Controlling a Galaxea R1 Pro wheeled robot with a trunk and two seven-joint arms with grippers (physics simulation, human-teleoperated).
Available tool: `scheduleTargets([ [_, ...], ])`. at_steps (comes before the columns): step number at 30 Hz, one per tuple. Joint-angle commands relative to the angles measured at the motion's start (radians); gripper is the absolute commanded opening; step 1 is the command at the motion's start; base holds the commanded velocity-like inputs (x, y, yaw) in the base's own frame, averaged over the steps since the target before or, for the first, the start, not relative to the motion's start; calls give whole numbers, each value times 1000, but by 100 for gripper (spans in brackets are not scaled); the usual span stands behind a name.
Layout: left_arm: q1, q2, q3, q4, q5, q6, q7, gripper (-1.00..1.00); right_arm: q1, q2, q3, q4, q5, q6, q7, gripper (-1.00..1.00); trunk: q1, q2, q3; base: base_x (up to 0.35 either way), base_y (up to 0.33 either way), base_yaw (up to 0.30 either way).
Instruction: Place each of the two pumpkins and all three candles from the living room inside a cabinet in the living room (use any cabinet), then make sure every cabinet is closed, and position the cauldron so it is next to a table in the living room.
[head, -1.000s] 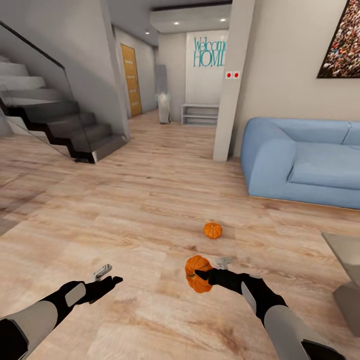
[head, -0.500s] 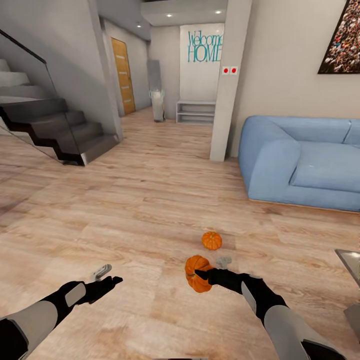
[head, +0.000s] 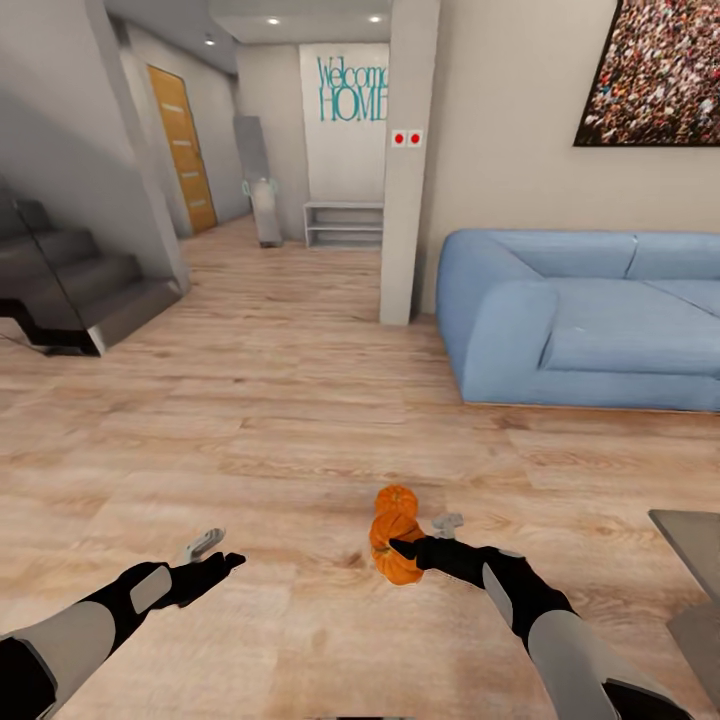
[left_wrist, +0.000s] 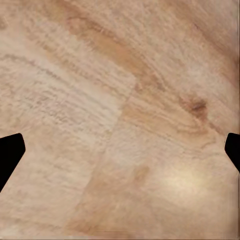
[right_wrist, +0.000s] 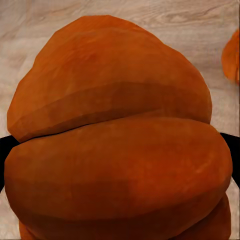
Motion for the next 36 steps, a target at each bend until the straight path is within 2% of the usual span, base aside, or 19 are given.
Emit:
scheduleTargets([
  [1, 0, 0, 0, 0, 0, 0, 0, 100, 0, 0, -1, 0, -4, 1, 1, -100, 0, 0, 0, 330, 92, -283],
  [16, 0, 0, 0, -1, 0, 0, 0, 100, 0, 0, -1, 0, -6, 0, 2, -100, 0, 0, 0, 328, 94, -279],
  [36, 0, -1, 0, -1, 0, 0, 0, 100, 0, -1, -1, -2, -7, 2, 0, -100, 0, 0, 0, 328, 94, -12],
])
